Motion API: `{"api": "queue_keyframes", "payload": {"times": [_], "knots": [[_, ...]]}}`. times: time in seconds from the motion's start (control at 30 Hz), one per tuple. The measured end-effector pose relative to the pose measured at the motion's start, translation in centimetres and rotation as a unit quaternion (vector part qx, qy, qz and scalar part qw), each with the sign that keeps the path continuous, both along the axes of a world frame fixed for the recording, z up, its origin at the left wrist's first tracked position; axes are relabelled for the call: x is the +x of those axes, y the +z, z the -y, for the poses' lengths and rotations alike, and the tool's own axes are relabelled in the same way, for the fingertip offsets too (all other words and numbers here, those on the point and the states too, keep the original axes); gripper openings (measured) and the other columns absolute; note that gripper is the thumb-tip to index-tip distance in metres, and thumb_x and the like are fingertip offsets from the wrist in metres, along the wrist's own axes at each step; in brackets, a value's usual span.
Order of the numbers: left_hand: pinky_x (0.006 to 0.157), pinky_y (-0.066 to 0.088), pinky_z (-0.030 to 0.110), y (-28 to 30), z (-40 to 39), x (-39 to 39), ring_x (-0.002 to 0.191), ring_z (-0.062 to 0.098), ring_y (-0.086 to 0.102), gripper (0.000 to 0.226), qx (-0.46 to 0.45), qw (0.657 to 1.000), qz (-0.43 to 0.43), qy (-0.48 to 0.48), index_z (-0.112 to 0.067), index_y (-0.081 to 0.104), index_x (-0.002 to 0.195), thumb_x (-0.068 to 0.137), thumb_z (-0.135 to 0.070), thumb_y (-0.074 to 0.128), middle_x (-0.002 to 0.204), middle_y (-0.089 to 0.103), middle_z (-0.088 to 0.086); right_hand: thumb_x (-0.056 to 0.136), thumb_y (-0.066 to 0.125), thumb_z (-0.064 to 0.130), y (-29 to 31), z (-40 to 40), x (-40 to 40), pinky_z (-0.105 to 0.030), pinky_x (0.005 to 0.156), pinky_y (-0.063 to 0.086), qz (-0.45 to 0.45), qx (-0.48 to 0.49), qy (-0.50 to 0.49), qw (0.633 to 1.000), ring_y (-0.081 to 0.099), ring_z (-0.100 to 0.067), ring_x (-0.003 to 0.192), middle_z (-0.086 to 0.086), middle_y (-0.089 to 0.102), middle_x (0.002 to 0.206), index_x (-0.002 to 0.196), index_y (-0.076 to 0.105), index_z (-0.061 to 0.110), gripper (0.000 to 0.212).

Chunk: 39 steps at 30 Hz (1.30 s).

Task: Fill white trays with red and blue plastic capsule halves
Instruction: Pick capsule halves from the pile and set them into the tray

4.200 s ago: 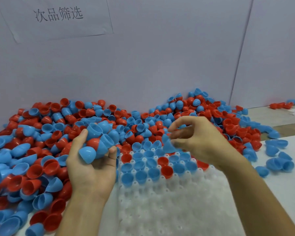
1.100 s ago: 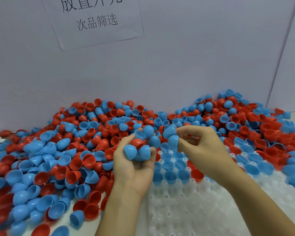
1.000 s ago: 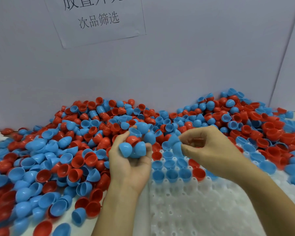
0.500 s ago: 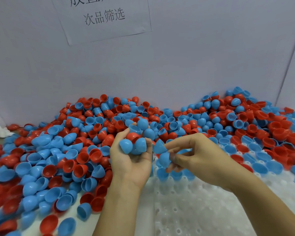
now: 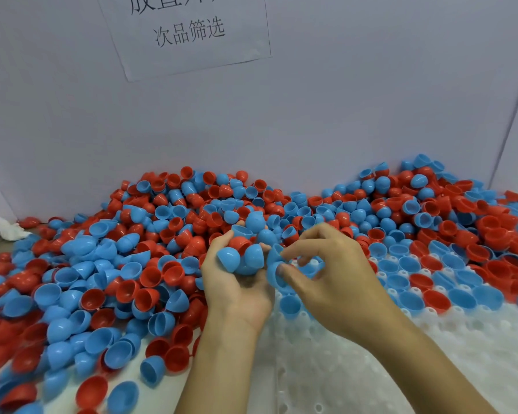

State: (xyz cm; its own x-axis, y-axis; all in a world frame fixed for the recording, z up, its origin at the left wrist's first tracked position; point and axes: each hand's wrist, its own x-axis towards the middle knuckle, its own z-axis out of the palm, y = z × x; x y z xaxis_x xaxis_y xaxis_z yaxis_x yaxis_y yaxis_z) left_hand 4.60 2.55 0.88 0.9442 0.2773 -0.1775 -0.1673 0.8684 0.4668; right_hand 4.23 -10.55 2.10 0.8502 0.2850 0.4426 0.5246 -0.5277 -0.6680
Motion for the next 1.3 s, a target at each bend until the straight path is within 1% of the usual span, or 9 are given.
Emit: {"api": "queue_keyframes", "payload": {"times": [0.13,0.43,0.53,0.67,0.77,0.83,1.03,1.13,1.3], "knots": [[0.053,0.053,0.026,-0.1,0.0,0.0,0.048,0.017,0.054,0.022,0.0,1.0,-0.004,-0.008,-0.012,0.053,0.068,0.089,-0.019,0.057,0.057,0.053,0.006,0.081,0.077,0.025,-0.1,-0.4,0.0,-0.013,0.062,0.046,0.041,0.035,-0.02,0.998,0.06,-0.004,0.08,0.015,0.062,0.079,0.072,0.069,0.028,0.012],[0.062,0.051,0.026,-0.2,0.2,0.1,0.053,0.015,0.052,0.014,-0.014,1.0,0.013,-0.003,-0.014,0.05,0.069,0.069,-0.015,0.064,0.062,0.051,0.003,0.077,0.08,0.02,0.0,-1.7,-0.4,-0.015,0.057,0.052,-0.081,0.179,-0.054,0.979,0.067,-0.004,0.062,0.01,0.07,0.067,0.078,0.063,0.027,0.018],[0.089,0.044,0.037,-0.5,0.2,0.4,0.069,0.02,0.051,0.012,-0.013,1.0,0.006,-0.004,-0.014,0.05,0.075,0.08,-0.015,0.061,0.074,0.048,0.006,0.08,0.077,0.015,0.2,-1.7,-0.8,-0.031,0.062,0.059,-0.124,0.225,-0.026,0.966,0.07,-0.017,0.061,-0.001,0.072,0.068,0.081,0.047,0.031,0.034],[0.114,0.035,0.043,-0.8,0.0,0.6,0.1,0.03,0.044,0.034,-0.024,0.999,0.014,-0.015,-0.013,0.049,0.101,0.072,-0.017,0.065,0.105,0.044,0.016,0.08,0.076,0.007,0.6,-1.8,-1.3,-0.035,0.055,0.059,-0.097,0.241,-0.01,0.966,0.068,-0.016,0.053,0.0,0.071,0.063,0.075,0.054,0.028,0.032],[0.076,0.059,0.038,-1.0,0.1,0.4,0.077,0.026,0.062,0.017,-0.011,0.999,0.006,-0.053,-0.009,0.06,0.082,0.08,-0.025,0.064,0.084,0.06,0.012,0.081,0.076,0.01,0.4,-2.1,-1.5,-0.038,0.054,0.059,-0.067,0.245,-0.012,0.967,0.068,-0.018,0.054,0.002,0.07,0.062,0.075,0.06,0.027,0.024],[0.057,0.059,0.037,-0.9,0.2,0.2,0.062,0.028,0.069,0.033,-0.004,0.996,-0.017,-0.089,-0.005,0.071,0.069,0.084,-0.032,0.061,0.073,0.067,0.013,0.081,0.076,0.012,0.2,-2.4,-1.6,-0.032,0.052,0.058,-0.049,0.242,-0.011,0.969,0.068,-0.014,0.057,0.005,0.07,0.062,0.077,0.062,0.028,0.021],[0.067,0.057,0.034,-0.7,0.4,0.0,0.073,0.027,0.067,0.047,0.015,0.99,-0.046,-0.13,-0.001,0.07,0.086,0.057,-0.038,0.07,0.078,0.066,0.012,0.08,0.077,0.007,-0.5,-3.2,-1.9,-0.015,0.047,0.049,0.023,0.235,-0.004,0.972,0.067,-0.005,0.054,0.009,0.07,0.059,0.074,0.061,0.029,0.028],[0.061,0.057,0.031,-0.5,0.3,-0.3,0.058,0.027,0.069,0.038,0.029,0.99,-0.03,-0.137,-0.004,0.073,0.059,0.064,-0.041,0.065,0.067,0.068,0.012,0.082,0.075,-0.001,-0.9,-3.2,-1.6,-0.015,0.048,0.049,0.059,0.227,0.029,0.972,0.065,-0.006,0.055,0.009,0.07,0.065,0.074,0.074,0.024,0.026],[0.051,0.055,0.025,-0.3,0.0,-0.5,0.044,0.017,0.055,0.036,-0.021,0.995,-0.018,-0.096,-0.012,0.058,0.052,0.079,-0.036,0.061,0.05,0.05,0.001,0.086,0.052,0.001,-0.5,-2.2,-1.6,-0.024,0.081,0.056,0.11,0.041,0.112,0.987,0.067,-0.007,0.088,0.006,0.07,0.086,0.101,0.078,0.016,0.034]]}}
